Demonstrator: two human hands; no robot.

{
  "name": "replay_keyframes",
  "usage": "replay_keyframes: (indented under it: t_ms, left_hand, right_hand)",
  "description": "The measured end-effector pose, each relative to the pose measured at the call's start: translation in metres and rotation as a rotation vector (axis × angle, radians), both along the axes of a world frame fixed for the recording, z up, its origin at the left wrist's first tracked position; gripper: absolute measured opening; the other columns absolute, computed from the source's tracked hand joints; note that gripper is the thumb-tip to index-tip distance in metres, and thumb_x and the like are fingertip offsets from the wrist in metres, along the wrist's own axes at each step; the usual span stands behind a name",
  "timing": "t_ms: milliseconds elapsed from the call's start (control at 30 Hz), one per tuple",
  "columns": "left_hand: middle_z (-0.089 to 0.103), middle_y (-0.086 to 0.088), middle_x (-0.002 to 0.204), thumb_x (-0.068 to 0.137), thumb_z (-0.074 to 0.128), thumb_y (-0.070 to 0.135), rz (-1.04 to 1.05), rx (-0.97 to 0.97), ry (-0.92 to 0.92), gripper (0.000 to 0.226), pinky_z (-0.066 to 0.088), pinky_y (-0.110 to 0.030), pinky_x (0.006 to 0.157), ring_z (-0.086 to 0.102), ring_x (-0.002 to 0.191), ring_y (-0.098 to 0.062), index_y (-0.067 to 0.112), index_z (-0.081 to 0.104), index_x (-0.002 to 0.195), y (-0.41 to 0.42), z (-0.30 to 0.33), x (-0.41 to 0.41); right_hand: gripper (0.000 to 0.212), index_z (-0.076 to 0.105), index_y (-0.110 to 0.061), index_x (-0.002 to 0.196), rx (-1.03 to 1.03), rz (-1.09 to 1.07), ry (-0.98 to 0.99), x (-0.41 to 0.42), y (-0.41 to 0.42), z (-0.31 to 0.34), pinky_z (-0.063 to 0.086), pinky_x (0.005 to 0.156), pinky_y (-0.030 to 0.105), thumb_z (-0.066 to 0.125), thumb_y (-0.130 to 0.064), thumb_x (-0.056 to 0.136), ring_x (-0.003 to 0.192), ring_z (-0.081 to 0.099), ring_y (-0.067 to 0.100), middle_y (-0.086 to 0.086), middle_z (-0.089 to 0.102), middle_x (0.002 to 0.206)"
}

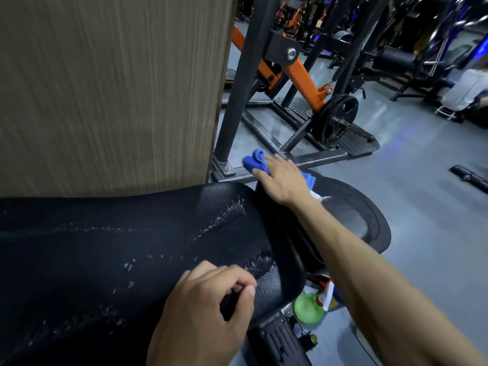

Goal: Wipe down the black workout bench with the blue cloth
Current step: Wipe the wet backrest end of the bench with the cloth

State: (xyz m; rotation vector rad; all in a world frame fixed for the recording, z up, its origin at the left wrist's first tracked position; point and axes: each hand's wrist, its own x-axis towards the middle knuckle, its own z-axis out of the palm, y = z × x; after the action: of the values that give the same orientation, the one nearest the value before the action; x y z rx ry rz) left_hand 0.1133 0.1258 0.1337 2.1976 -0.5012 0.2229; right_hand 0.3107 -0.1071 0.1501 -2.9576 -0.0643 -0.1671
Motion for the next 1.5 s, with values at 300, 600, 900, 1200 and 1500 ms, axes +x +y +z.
replay_keyframes:
  t_ms: [300, 600, 900, 1200, 1500]
  left_hand:
    - [0.053, 0.031, 0.105, 0.077, 0.056, 0.046, -0.003, -0.024, -0.022, 0.008, 0.039, -0.018, 0.079, 0.052, 0.080, 0.011, 0.043, 0.063, 0.076, -0.001, -0.002, 0.001]
    - [0.053, 0.037, 0.104, 0.078, 0.051, 0.047, -0.021, -0.066, 0.041, 0.014, 0.042, -0.018, 0.069, 0.051, 0.086, 0.010, 0.041, 0.063, 0.078, 0.003, 0.005, -0.003]
    - [0.053, 0.041, 0.107, 0.090, 0.065, 0.032, -0.092, -0.032, 0.125, 0.008, 0.045, -0.023, 0.081, 0.058, 0.092, -0.001, 0.037, 0.066, 0.084, 0.012, 0.020, -0.014]
    - [0.064, 0.025, 0.086, 0.091, 0.046, 0.048, -0.190, 0.196, -0.001, 0.017, 0.040, -0.019, 0.081, 0.054, 0.090, 0.000, 0.041, 0.062, 0.090, 0.076, 0.041, -0.045]
    - [0.064, 0.033, 0.095, 0.090, 0.047, 0.051, -0.044, 0.269, 0.003, 0.019, 0.043, -0.023, 0.081, 0.063, 0.089, 0.000, 0.046, 0.065, 0.092, 0.158, 0.049, -0.077]
  right_hand:
    - [0.027, 0.054, -0.026, 0.111, 0.170, -0.205, -0.078, -0.016, -0.059, 0.007, 0.046, 0.085, 0.038, 0.040, -0.042, 0.095, 0.101, 0.062, 0.032, 0.008, 0.067, 0.109]
    - [0.036, 0.056, -0.014, 0.101, 0.277, -0.620, -0.043, -0.112, -0.124, 0.008, 0.036, 0.076, 0.037, 0.039, -0.046, 0.100, 0.094, 0.057, 0.038, 0.018, 0.064, 0.103]
    - [0.063, 0.038, -0.020, 0.151, 0.315, -0.239, -0.252, -0.218, -0.012, -0.033, 0.004, 0.124, 0.038, 0.033, -0.053, 0.098, 0.153, 0.010, 0.013, -0.009, 0.026, 0.162]
    - [0.052, 0.050, -0.016, 0.134, 0.207, -0.267, -0.145, -0.189, -0.003, -0.012, 0.020, 0.119, 0.050, 0.025, -0.044, 0.098, 0.145, 0.028, 0.032, 0.006, 0.048, 0.144]
    - [0.059, 0.031, -0.019, 0.155, 0.115, 0.256, -0.095, -0.238, 0.069, -0.016, 0.015, 0.123, 0.031, 0.038, -0.040, 0.101, 0.151, 0.018, 0.010, -0.006, 0.026, 0.163]
